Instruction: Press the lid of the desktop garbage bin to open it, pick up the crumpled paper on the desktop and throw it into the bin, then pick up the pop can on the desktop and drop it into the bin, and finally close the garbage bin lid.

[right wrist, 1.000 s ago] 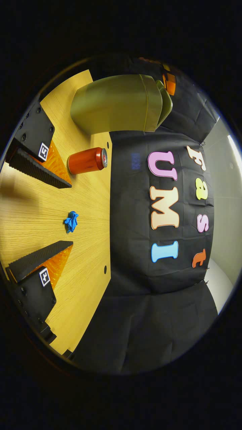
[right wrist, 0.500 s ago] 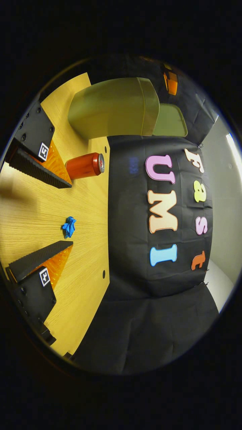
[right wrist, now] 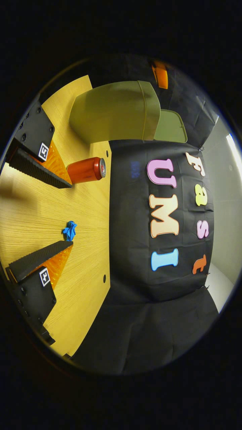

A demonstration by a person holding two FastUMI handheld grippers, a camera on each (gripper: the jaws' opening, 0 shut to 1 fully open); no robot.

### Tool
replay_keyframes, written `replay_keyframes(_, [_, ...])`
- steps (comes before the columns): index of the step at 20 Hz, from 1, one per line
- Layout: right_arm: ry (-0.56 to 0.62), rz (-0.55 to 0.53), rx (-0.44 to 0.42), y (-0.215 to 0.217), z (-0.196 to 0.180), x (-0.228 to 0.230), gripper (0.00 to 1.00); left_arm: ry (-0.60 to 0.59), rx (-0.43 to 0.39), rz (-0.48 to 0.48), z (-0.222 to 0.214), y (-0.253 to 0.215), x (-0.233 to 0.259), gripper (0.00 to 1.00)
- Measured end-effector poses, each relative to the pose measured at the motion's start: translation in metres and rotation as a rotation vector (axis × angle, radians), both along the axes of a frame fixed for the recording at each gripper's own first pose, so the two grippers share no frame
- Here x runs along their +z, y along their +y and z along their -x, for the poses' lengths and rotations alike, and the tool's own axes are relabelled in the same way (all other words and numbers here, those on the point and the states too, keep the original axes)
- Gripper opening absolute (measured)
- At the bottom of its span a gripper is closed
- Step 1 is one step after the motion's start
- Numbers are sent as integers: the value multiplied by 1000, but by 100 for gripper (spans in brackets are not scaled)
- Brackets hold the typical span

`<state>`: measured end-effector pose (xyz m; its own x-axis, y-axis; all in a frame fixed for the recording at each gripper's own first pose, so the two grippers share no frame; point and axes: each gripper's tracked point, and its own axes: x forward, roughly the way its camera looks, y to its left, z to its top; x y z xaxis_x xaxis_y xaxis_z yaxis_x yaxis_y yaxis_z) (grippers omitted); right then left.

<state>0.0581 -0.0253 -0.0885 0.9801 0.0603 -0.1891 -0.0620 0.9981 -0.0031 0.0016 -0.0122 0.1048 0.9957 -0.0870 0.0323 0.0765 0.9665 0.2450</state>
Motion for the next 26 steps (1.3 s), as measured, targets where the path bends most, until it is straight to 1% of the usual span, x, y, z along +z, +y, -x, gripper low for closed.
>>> replay_keyframes(2, [-1, 15, 3, -2, -3, 3, 99, 23, -25, 7, 3, -8, -24, 0])
replay_keyframes(7, [-1, 17, -1, -6, -9, 14, 99, 88, -18, 106, 6, -16, -80, 0])
replay_keyframes(11, [12, 63, -21, -19, -26, 26, 99, 149, -29, 94, 6, -23, -117, 0])
replay_keyframes(14, [60, 93, -26, -23, -41, 26, 99, 190, -62, 118, 4, -31, -140, 2])
replay_keyframes(16, [92, 103, -9, -18, -50, 24, 99, 217, -62, 129, 3, -30, -153, 11])
replay_keyframes(17, [109, 114, -5, -18, -53, 21, 99, 218, -60, 134, 4, -28, -157, 21])
replay_keyframes(19, [143, 139, 3, -20, -65, 18, 99, 224, -49, 137, 5, -23, -165, 33])
replay_keyframes(20, [163, 147, 10, -20, -70, 14, 99, 231, -37, 138, 5, -18, -169, 37])
replay_keyframes(21, [183, 152, 23, -18, -73, 10, 99, 236, -22, 139, 6, -13, -173, 47])
replay_keyframes(22, [208, 162, 36, -19, -76, 6, 99, 238, -4, 140, 7, -7, -175, 53])
replay_keyframes(23, [230, 170, 51, -18, -80, 3, 99, 238, 17, 140, 8, -2, -176, 66])
replay_keyframes(24, [249, 176, 66, -17, -84, -1, 99, 236, 36, 142, 8, 3, -177, 70])
replay_keyframes(25, [265, 182, 75, -18, -89, -2, 99, 232, 51, 145, 10, 7, -177, 79])
replay_keyframes(26, [281, 185, 86, -20, -93, -2, 99, 223, 65, 148, 10, 11, -176, 82])
